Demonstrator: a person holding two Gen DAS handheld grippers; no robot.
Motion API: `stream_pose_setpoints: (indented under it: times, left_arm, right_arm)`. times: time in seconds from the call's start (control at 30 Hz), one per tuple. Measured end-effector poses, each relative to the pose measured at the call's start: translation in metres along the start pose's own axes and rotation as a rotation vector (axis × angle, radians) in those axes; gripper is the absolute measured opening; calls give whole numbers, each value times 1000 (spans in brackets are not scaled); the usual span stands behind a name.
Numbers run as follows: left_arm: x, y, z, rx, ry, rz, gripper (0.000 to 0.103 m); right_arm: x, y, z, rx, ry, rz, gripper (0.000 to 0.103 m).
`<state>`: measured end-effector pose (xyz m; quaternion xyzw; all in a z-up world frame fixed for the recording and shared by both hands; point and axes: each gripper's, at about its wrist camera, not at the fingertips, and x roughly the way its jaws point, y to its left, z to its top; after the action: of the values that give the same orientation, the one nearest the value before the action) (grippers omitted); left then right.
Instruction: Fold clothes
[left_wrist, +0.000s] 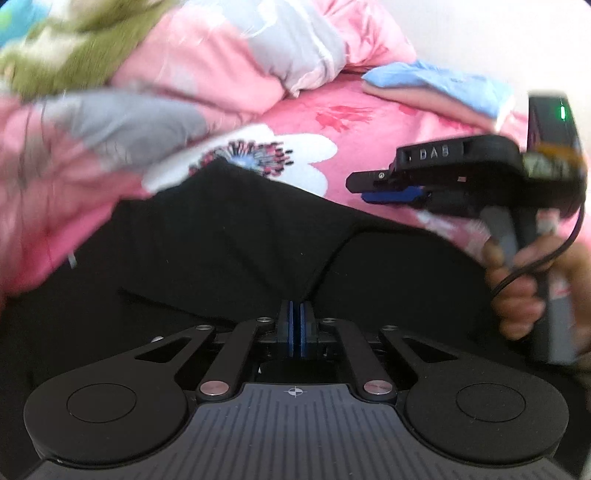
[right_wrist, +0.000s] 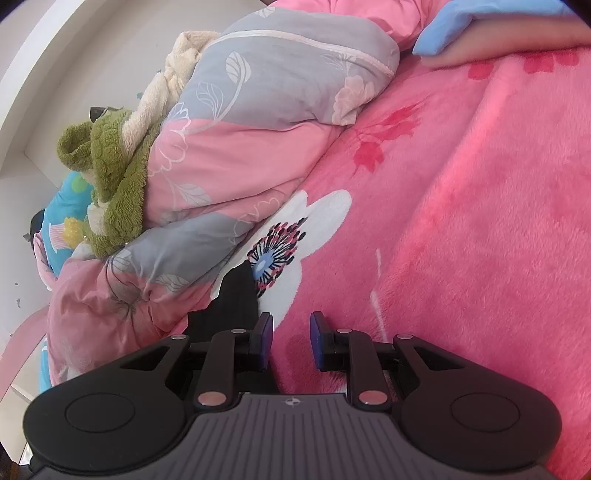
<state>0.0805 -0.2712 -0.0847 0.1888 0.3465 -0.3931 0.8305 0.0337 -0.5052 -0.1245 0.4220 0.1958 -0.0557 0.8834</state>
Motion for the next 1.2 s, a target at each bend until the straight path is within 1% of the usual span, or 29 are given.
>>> stream_pose_setpoints:
  times: [0.07, 0.2, 0.23, 0.3, 0.33, 0.37, 0.4, 0.47, 0.5, 0.57, 0.63, 0.67, 0.73, 0.8, 0.83, 0.93, 0.97, 1.0, 1.07, 1.1, 1.13, 1.2]
  left_arm:
    - [0, 5, -2, -43, 2, -29, 4]
    - [-10, 19, -10, -150, -16, -116, 12]
    - [-16, 21, -13, -162, -43, -123, 14]
    - [-28, 24, -19, -186, -98, -136, 26]
    - [-34, 26, -21, -198, -126, -140, 28]
    - [-35, 26, -20, -206, -158, -125, 31]
    - [-35, 27, -20, -215, -186, -110, 31]
    - [-22, 34, -19, -249, -185, -70, 31]
    - [-16, 37, -18, -266, -185, -50, 31]
    - [-4, 43, -17, -301, -184, -10, 31]
    - [8, 50, -16, -335, -183, 29, 31]
    - [13, 54, -16, -355, -181, 47, 31]
    - [20, 69, -26, -437, -164, 52, 31]
    - [23, 79, -33, -496, -161, 45, 29]
    - [22, 82, -35, -515, -164, 39, 29]
    - [22, 76, -35, -495, -174, 59, 28]
    - [22, 74, -36, -491, -178, 63, 28]
    - [21, 75, -36, -494, -180, 59, 28]
    - [21, 77, -38, -501, -185, 52, 28]
    - [20, 77, -38, -506, -189, 47, 28]
    - [20, 77, -39, -510, -193, 42, 28]
    - [15, 78, -40, -514, -200, 38, 28]
  right_arm:
    - [0, 0, 0, 0, 1, 1, 22]
    - [0, 0, 0, 0, 1, -3, 22]
    - [0, 1, 0, -1, 2, -4, 22]
    - [1, 1, 0, -5, 6, -11, 22]
    - [1, 2, 0, -9, 9, -16, 22]
    - [2, 4, 1, -14, 12, -21, 22]
    - [2, 5, 1, -19, 17, -30, 23]
    - [4, 14, 3, -56, 40, -68, 23]
    - [5, 25, 6, -102, 49, -87, 25]
    - [7, 49, 12, -204, 65, -123, 25]
    - [15, 80, 21, -321, 79, -109, 25]
    - [22, 94, 24, -382, 87, -102, 25]
    - [47, 117, 29, -483, 133, -90, 25]
    - [80, 130, 32, -553, 197, -95, 24]
    - [100, 131, 32, -577, 230, -118, 24]
    - [158, 127, 31, -615, 326, -192, 20]
    - [174, 125, 31, -636, 333, -226, 18]
    - [182, 122, 35, -633, 321, -235, 13]
    - [196, 117, 42, -615, 292, -243, 13]
    - [196, 115, 49, -587, 258, -273, 14]
    - [192, 113, 56, -574, 213, -337, 15]
    - [168, 104, 68, -521, 168, -341, 15]
